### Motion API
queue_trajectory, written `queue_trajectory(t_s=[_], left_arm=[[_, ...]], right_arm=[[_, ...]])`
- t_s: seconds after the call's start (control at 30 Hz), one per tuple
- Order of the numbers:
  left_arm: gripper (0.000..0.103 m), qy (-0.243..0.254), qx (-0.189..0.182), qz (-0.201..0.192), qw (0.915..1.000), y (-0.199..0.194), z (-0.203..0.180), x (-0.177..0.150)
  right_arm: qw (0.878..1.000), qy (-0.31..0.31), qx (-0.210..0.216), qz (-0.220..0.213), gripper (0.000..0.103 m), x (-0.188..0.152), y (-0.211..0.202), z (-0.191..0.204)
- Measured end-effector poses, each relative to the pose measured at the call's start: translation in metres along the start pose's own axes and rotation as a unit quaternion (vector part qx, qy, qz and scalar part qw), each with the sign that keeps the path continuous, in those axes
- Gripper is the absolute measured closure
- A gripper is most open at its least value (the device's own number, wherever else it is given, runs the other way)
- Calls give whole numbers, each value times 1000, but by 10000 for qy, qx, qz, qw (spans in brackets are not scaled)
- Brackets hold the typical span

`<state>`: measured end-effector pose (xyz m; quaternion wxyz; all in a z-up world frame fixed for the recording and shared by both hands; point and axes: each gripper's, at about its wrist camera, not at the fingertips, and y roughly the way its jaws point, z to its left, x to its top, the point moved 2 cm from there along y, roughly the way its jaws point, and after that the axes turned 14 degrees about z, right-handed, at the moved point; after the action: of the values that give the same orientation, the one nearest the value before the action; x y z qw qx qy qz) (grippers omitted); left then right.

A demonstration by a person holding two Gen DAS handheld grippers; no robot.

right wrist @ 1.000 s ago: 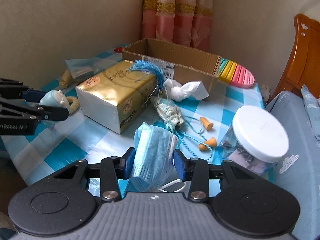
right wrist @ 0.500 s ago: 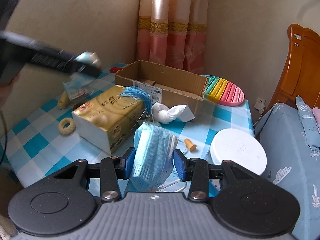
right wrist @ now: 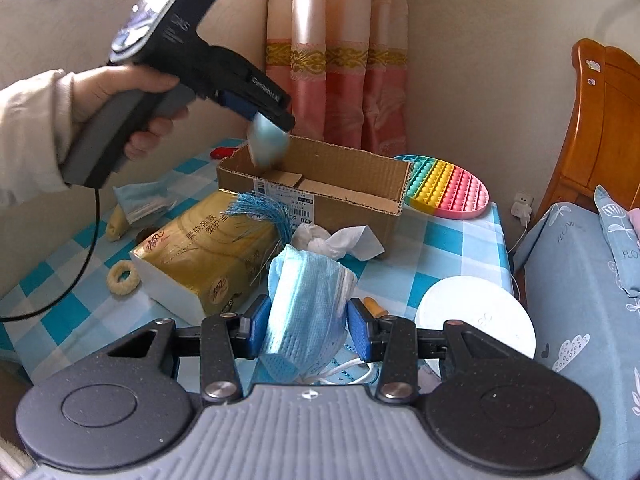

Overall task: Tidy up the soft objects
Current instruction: 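Carry the toy into the cardboard box and open the left gripper while the right carries the mask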

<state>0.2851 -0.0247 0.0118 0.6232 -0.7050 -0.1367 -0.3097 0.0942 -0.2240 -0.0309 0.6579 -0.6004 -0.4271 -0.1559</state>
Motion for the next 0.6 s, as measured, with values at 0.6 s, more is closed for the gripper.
queue_trajectory(t_s=[0.6], left_arm=[[0,100,111,-383,9992,-82,-5,-105]], right_arm=[[9998,-185,-104,57,56,13,-1,14]])
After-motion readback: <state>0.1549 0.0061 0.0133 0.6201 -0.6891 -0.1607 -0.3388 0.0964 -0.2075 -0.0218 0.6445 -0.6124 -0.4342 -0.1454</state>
